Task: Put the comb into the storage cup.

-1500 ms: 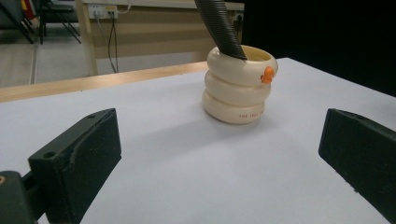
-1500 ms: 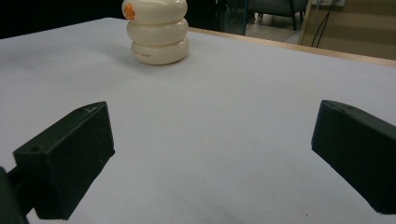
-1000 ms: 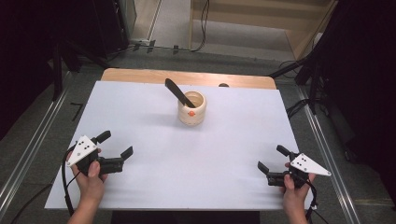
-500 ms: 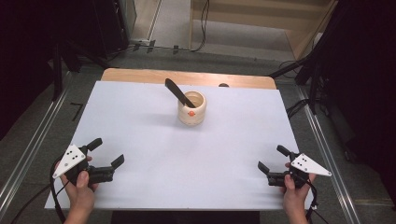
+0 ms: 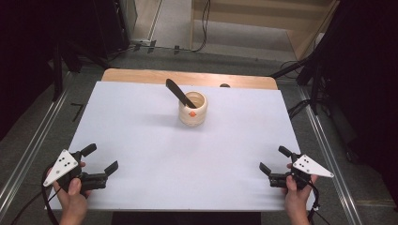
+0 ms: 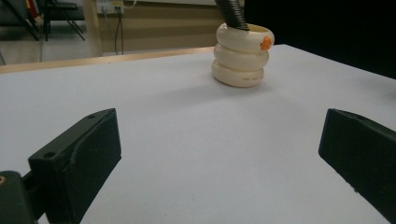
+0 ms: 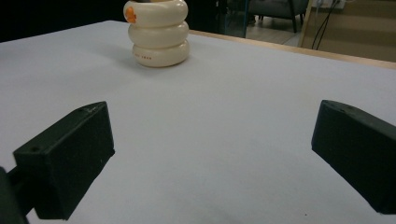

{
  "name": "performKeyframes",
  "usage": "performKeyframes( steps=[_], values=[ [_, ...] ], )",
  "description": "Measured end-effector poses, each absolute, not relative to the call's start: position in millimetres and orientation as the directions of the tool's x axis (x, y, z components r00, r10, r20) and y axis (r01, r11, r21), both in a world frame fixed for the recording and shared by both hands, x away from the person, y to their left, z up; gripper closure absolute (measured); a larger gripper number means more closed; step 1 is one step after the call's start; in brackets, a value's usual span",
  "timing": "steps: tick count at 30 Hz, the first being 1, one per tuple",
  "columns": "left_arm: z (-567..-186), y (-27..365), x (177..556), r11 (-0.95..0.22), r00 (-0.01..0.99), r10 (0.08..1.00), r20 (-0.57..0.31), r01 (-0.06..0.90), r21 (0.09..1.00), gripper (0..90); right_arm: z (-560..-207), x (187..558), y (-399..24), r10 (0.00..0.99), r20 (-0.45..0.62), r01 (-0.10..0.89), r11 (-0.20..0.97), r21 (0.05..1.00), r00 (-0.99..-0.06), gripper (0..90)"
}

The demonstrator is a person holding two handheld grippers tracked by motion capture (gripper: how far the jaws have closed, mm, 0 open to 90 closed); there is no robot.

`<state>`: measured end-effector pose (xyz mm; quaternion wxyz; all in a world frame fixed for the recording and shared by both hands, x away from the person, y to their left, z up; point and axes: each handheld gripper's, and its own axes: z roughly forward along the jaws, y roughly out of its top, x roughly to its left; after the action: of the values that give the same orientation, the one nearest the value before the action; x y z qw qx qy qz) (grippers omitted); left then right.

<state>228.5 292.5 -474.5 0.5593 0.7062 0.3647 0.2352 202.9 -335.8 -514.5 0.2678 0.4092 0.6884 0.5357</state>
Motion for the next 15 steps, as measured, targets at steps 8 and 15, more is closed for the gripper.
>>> performKeyframes(
  steps=[8,15],
  values=[
    [-476.8,309.6,225.0,-0.094,0.605,0.791,-0.086,0.26,0.961,0.0,-514.6,203.1,-335.5,0.851,0.067,0.278,0.095,0.956,-0.521,0.0],
    [-481.3,318.2,223.7,-0.102,0.597,0.798,-0.085,0.273,0.956,0.0,-515.0,203.8,-336.1,0.85,0.065,0.274,0.095,0.957,-0.523,0.0]
  ],
)
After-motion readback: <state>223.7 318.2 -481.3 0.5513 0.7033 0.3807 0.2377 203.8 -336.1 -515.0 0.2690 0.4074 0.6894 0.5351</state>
